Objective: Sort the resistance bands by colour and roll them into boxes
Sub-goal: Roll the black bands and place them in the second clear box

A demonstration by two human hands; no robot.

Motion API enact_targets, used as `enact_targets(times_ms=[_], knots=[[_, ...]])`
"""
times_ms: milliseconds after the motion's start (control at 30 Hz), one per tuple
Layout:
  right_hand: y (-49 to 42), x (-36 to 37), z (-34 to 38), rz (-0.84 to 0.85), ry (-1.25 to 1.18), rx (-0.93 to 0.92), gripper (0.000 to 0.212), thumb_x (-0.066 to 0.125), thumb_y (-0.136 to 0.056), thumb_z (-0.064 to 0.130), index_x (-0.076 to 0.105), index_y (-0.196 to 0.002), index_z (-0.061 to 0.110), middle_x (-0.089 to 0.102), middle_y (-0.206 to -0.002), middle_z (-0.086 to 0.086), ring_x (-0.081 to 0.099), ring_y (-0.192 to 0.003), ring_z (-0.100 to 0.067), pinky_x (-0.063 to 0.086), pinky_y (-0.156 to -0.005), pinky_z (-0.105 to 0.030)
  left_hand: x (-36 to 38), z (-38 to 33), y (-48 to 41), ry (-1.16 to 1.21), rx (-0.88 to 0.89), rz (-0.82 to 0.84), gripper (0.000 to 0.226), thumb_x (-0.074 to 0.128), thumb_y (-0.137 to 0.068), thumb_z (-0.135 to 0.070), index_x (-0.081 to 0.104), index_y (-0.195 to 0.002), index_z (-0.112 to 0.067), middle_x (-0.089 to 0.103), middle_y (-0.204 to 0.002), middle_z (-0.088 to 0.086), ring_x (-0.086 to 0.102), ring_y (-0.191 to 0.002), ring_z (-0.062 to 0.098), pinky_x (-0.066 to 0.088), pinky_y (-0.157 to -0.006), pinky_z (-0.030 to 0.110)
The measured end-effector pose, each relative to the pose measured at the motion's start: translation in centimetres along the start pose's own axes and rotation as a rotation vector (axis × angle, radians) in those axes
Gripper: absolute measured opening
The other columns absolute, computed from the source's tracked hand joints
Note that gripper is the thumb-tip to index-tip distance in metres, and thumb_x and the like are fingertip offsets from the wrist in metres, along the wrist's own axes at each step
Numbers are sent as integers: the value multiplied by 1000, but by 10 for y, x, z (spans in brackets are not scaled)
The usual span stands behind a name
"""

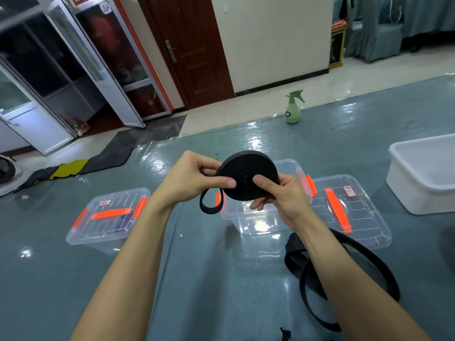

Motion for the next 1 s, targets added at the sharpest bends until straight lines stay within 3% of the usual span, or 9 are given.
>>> enact_targets(times_ms=[133,267,367,467,533,667,800,900,1000], knots=[[-1,-1,-11,85,25,65,53,99,-66,58,85,-98,18,81,-95,-22,79,-64,-39,57,-49,-30,-6,0,-6,-107,-30,6,23,97,-75,-40,89,-95,-31,83,-79,6,77,-72,11,53,-68,18],[-2,-12,-4,70,512,86,69,95,-59,74,76,-120,47,80,-114,15,76,-55,-36,54,-53,-30,-9,1,-19,-503,-6,119,20,97,-73,-47,84,-76,-33,60,-55,-1,41,-53,8,33,-54,25],[-1,-7,-2,83,752,88,84,92,-49,85,67,-125,61,75,-112,30,74,-49,-25,65,-63,-38,3,-6,-29,-863,-22,246,27,95,-68,-57,83,-81,-36,65,-59,-10,57,-57,9,46,-56,32],[1,10,-8,203,879,78,41,88,-59,81,76,-89,56,77,-76,18,71,-44,-21,58,-48,-29,18,-13,-35,-987,8,348,32,93,-64,-62,84,-88,-43,68,-61,-20,62,-63,2,41,-52,28],[2,12,-12,210,905,72,33,86,-67,75,75,-67,45,68,-51,7,67,-39,-20,47,-43,-24,22,-17,-38,-1008,41,370,34,93,-63,-65,84,-90,-45,66,-60,-24,61,-62,1,37,-51,26],[2,5,-11,130,812,116,58,88,-65,74,74,-66,18,60,-45,1,64,-38,-23,41,-46,-23,14,-19,-39,-783,84,385,35,93,-69,-63,86,-98,-46,70,-63,-21,58,-61,2,45,-56,26],[0,4,-4,125,626,92,51,89,-69,70,78,-72,20,68,-53,-1,66,-40,-27,39,-43,-20,8,-17,-35,-412,154,284,38,90,-80,-55,79,-110,-36,82,-81,-15,69,-67,-4,47,-65,12],[0,3,3,90,524,65,43,89,-72,65,79,-67,23,65,-47,-1,61,-34,-22,36,-40,-18,4,-12,-31,-143,153,186,35,85,-91,-47,64,-106,-23,81,-80,3,53,-51,7,42,-51,17],[-1,1,8,38,443,50,45,89,-72,64,79,-66,20,66,-48,-6,59,-34,-24,37,-40,-20,3,-8,-27,37,196,85,20,82,-98,-28,68,-101,-15,80,-87,11,68,-66,13,51,-61,19]])
Point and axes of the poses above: each hand's wrist, its own y-axis away from the middle knuckle, its own x-axis out of the palm, z = x × y, the point moved 2 cm from there along -y, towards the middle knuckle
